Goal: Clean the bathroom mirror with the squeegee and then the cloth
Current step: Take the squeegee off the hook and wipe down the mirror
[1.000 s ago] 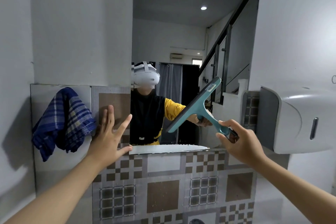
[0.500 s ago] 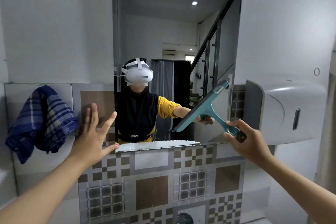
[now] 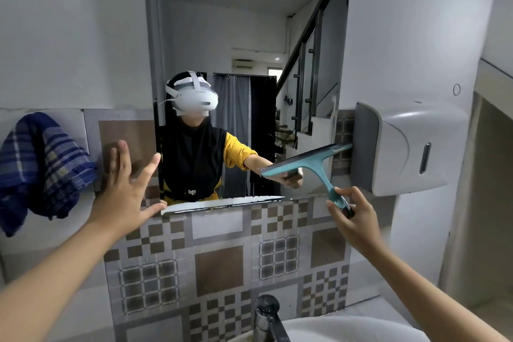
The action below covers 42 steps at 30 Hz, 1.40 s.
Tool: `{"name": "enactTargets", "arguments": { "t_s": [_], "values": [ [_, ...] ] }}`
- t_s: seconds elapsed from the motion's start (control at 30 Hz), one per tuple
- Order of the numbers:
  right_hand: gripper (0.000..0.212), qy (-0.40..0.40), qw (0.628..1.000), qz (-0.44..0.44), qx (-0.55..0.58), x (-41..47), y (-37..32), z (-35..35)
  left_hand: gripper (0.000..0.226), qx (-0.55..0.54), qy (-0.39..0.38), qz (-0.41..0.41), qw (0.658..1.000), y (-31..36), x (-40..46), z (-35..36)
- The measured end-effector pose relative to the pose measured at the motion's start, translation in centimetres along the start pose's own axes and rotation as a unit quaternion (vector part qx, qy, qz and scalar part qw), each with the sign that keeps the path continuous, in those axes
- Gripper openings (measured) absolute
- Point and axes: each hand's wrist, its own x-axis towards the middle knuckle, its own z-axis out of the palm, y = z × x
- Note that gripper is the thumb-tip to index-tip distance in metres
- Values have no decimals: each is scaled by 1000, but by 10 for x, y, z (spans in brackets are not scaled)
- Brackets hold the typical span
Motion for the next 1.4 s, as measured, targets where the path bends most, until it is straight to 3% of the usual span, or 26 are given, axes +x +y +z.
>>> {"name": "enactTargets", "arguments": {
  "t_s": [0.63,1.4],
  "values": [
    [14,108,979,139,106,-55,-21,77,104,-15,4,0,1000,7,-4,-7],
    [16,180,870,319,331,-61,-97,135,105,-13,11,14,1000,0,-3,-1]
  ]
}}
